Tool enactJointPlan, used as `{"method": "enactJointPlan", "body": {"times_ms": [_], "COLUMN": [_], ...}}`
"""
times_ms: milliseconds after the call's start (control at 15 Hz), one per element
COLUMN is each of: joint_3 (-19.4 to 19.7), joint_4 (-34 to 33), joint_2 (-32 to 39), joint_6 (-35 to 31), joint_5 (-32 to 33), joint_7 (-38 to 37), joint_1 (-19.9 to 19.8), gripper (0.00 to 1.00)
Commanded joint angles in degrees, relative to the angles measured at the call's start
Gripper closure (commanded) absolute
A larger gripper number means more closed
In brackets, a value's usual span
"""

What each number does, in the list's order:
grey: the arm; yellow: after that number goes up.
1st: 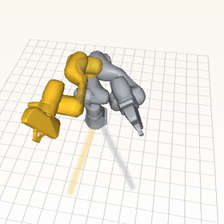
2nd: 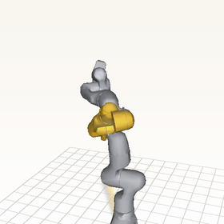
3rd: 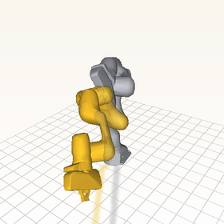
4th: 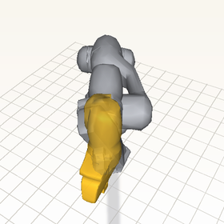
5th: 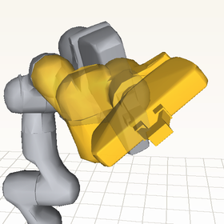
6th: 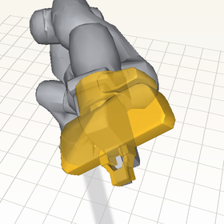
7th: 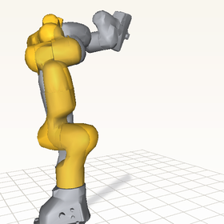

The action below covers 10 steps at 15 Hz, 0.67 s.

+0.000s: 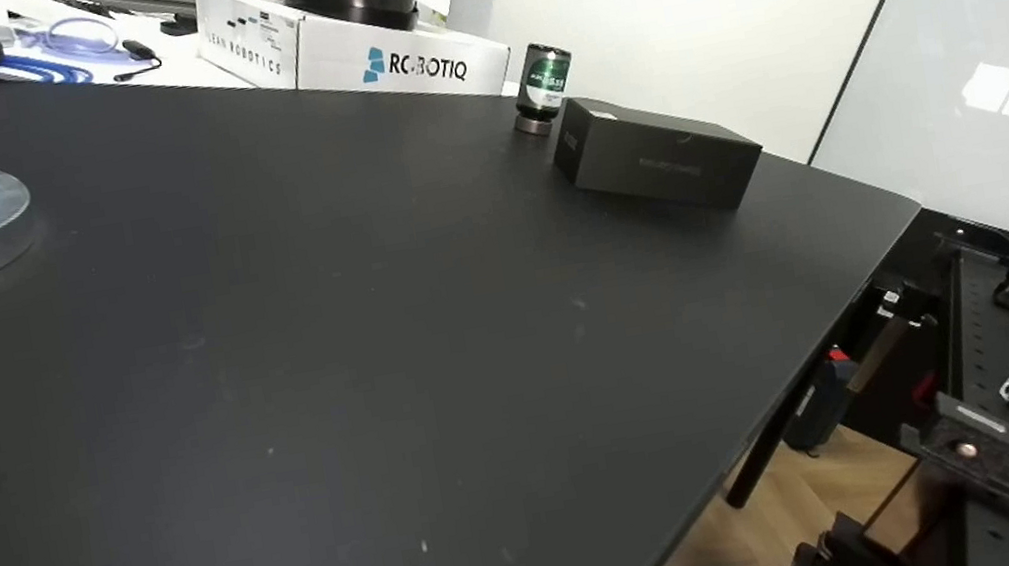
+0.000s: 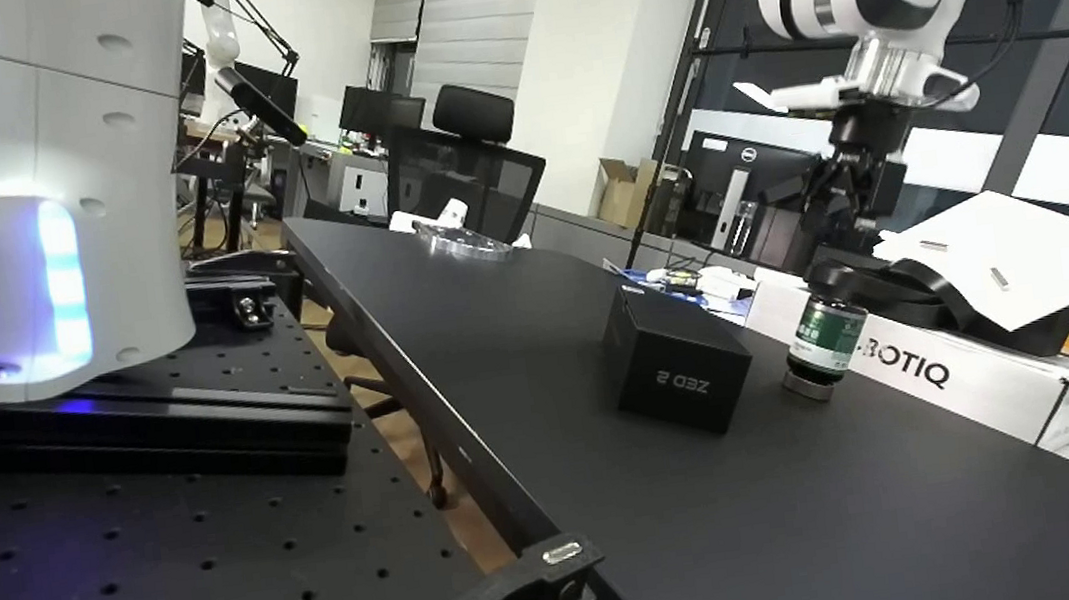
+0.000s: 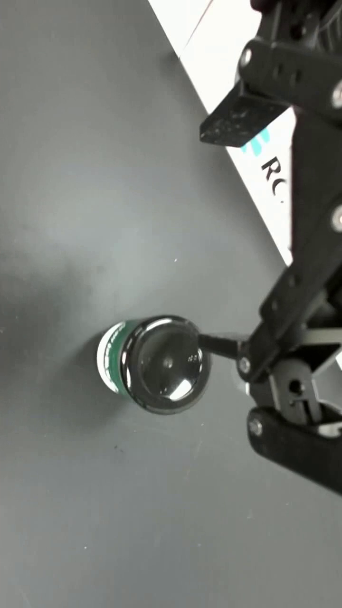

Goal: Move the upside down bottle to the back of the table

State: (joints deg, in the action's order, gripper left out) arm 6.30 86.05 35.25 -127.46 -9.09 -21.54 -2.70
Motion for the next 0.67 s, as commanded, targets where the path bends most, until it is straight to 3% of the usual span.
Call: {"method": "enactJointPlan", "body": {"times_ms": [0,133,200,333,600], "joint_3": [-0.9,-1.7,-1.3,-1.6,-1.5], "joint_4": [9.0,13.8,6.1,7.7,7.5], "joint_2": [-12.5,-19.0,-11.4,-14.2,-11.9], "joint_6": [-0.4,-0.4,0.2,0.6,-0.2], "joint_5": [-0.1,-0.7,0.1,0.2,0.2], "joint_7": [0.0,0.9,0.1,0.1,0.2], "joint_1": [1.3,1.7,1.3,1.5,1.3], "gripper": [0.0,0.0,0.0,0.0,0.0]}}
